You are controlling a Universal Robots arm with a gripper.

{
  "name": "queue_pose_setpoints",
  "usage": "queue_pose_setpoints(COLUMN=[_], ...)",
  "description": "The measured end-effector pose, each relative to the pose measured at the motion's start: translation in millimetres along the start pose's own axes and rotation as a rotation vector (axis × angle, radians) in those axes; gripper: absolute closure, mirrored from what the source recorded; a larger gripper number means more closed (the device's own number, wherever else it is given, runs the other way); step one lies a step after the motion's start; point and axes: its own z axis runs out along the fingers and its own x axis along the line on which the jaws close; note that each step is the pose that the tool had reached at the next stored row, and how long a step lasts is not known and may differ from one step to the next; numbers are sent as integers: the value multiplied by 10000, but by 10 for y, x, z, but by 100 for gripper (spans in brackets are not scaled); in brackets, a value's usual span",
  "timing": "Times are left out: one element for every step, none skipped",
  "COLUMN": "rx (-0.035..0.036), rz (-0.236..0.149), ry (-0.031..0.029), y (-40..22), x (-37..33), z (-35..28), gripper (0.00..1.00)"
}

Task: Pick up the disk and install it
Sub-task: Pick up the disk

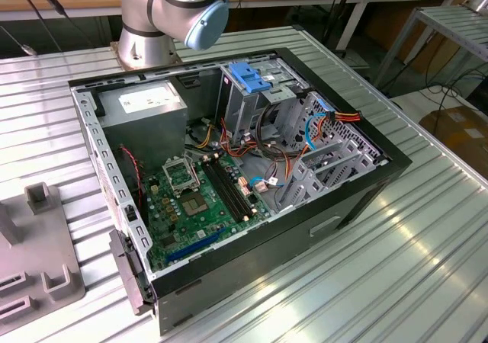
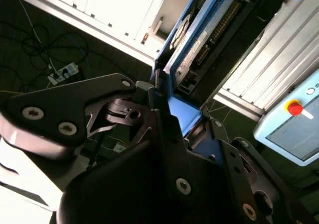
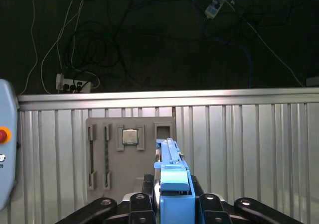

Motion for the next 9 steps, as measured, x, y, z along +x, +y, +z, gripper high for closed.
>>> queue_pose_setpoints(rx=[-1,-1,-1,0,0,0,0,0,-1], rz=[0,0,1,3,5,6,6,8,8], ry=[1,1,0,1,0,0,0,0,1], y=[-16,-26,-41,-66,-91,-115,-131,-149,-165], x=[0,0,-1,-2,-3,-4,-4,-4,-5], z=[-1,-1,-1,-1,-2,-2,-2,-3,-4], gripper=[63,63,63,63,63,63,63,63,63])
